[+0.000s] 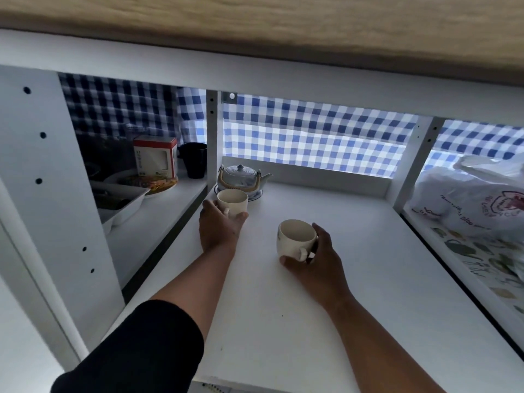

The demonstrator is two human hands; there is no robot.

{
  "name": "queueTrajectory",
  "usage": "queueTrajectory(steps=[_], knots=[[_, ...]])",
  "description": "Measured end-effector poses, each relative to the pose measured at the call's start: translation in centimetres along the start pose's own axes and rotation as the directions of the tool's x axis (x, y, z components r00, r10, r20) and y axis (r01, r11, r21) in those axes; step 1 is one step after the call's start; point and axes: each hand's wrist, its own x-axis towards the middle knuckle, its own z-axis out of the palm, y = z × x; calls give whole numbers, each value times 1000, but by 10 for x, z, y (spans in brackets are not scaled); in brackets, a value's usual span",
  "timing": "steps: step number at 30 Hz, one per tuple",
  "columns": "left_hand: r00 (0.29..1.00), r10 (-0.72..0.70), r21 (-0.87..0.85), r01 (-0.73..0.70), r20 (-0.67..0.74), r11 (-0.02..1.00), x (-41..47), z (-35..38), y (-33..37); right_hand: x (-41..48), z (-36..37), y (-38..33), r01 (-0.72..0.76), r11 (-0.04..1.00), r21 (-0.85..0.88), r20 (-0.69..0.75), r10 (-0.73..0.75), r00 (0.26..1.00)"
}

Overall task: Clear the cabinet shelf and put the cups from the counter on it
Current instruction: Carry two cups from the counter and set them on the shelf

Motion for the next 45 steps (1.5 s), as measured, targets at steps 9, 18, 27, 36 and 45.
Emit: queueTrajectory(steps=[9, 18, 27, 36, 45], knots=[[998, 7, -71, -2, 65, 997, 5, -11, -9, -6, -16, -3, -113, 798, 592, 162, 20, 987], [996, 8, -125, 3, 86, 992, 17, -30, -19, 2, -13, -3, -143, 843, 518, 228, 25, 973], [983, -153, -410, 180, 99, 894, 15, -42, -17, 9, 24, -27, -44, 994, 101, 174, 26, 984], [987, -38, -295, 83, 156, 952, -25, -82, -32, 15, 93, -76, -44, 997, 61, -25, 46, 999], [975, 42, -194, 1, 218, 981, -33, -91, -31, 3, 97, -87, -93, 992, 80, 117, 83, 990]])
